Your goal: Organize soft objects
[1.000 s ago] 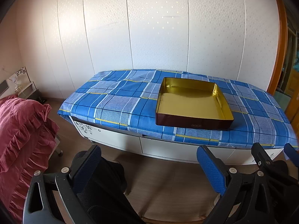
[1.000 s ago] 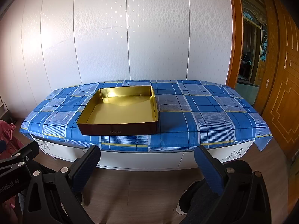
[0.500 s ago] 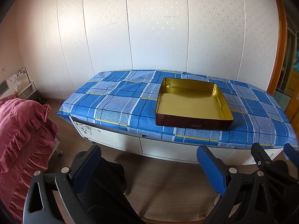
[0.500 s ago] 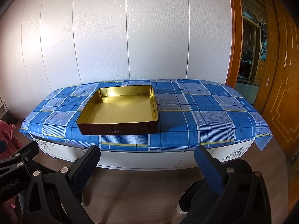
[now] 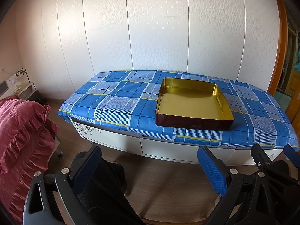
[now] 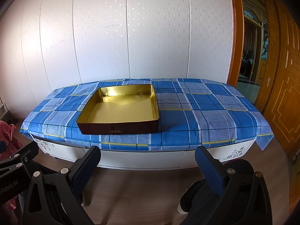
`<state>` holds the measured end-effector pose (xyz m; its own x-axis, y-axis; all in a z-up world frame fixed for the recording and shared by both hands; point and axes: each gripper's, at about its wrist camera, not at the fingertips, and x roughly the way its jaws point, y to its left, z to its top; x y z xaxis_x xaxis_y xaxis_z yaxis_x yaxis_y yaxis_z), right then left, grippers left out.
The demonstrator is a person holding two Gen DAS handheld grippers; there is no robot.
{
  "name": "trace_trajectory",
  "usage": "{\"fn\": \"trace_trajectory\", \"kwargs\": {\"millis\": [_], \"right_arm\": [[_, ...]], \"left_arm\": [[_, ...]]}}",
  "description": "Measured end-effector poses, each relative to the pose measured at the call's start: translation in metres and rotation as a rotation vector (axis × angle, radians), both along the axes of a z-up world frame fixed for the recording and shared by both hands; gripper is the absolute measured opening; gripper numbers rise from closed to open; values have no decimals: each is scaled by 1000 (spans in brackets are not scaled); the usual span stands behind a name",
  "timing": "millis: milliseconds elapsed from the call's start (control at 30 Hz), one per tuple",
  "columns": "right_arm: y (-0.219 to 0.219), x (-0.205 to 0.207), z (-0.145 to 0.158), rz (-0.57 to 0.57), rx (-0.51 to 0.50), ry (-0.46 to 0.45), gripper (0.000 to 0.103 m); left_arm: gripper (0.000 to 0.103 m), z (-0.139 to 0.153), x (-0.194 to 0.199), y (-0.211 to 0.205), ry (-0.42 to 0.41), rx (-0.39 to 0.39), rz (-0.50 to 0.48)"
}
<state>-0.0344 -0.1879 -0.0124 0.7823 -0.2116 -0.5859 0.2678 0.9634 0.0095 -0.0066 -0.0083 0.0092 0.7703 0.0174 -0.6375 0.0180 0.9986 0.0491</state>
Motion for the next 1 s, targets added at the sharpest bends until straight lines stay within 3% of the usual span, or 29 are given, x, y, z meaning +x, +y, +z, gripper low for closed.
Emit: {"fn": "trace_trajectory", "kwargs": {"millis": [1000], "right_arm": [[-2,4,-6,3,25,27,103]], "left_arm": [[103,-11,7,-6,30,3,-20]]}}
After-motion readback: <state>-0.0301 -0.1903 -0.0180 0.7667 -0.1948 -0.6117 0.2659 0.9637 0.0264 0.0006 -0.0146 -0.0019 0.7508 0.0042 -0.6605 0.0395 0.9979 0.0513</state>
